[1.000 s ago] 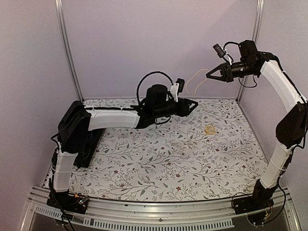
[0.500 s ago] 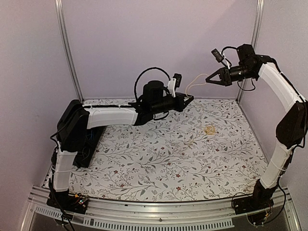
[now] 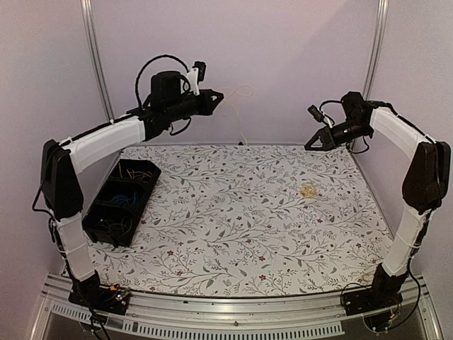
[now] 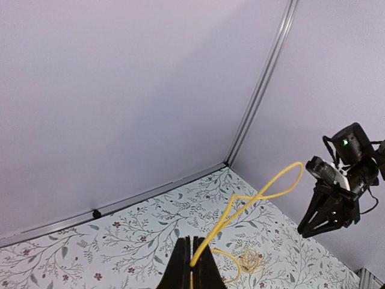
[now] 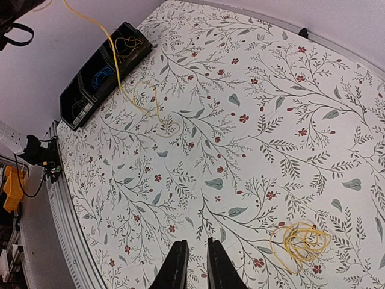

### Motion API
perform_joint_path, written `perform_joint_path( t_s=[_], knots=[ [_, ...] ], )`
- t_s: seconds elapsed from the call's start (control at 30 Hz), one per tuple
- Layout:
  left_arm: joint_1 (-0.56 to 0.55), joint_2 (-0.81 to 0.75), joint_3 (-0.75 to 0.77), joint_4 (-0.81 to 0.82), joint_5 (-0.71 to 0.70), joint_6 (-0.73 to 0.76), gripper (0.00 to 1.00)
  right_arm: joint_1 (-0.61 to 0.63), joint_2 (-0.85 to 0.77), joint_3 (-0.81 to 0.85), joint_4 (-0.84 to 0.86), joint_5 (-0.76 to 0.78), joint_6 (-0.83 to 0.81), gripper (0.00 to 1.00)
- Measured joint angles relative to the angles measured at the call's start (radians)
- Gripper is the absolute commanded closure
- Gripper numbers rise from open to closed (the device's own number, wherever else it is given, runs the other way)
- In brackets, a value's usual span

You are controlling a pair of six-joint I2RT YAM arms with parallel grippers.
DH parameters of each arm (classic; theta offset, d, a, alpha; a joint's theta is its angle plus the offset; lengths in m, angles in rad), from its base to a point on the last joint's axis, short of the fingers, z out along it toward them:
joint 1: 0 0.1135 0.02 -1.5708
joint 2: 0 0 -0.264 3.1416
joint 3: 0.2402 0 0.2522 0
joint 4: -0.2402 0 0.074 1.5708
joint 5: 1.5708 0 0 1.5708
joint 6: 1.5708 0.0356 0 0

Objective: Untangle the cables

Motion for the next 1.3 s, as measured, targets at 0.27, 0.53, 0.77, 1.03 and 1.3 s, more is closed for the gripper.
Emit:
perform_joint_path(
  t_s=[0.27, 0.53, 0.77, 1.03, 1.3],
  knots=[
    [0.154, -0.063, 0.039, -0.21, -0.024, 0.073, 1.0, -0.001, 0.001, 0.0, 0.0, -0.001, -0.002, 0.82],
    [0.292, -0.117, 0.061, -0.361, -0.047, 0.15, 1.0, -0.001, 0.005, -0.002, 0.001, -0.001, -0.002, 0.81],
    [0.42, -0.197, 0.08, -0.418, -0.061, 0.205, 1.0, -0.001, 0.011, -0.006, 0.001, 0.0, -0.002, 0.81],
    [0.504, -0.259, 0.078, -0.46, -0.066, 0.249, 1.0, -0.001, 0.013, -0.008, 0.001, 0.0, -0.002, 0.81],
    [0.586, -0.31, -0.011, -0.447, -0.067, 0.277, 1.0, -0.001, 0.017, -0.013, 0.001, 0.001, -0.003, 0.81]
  ],
)
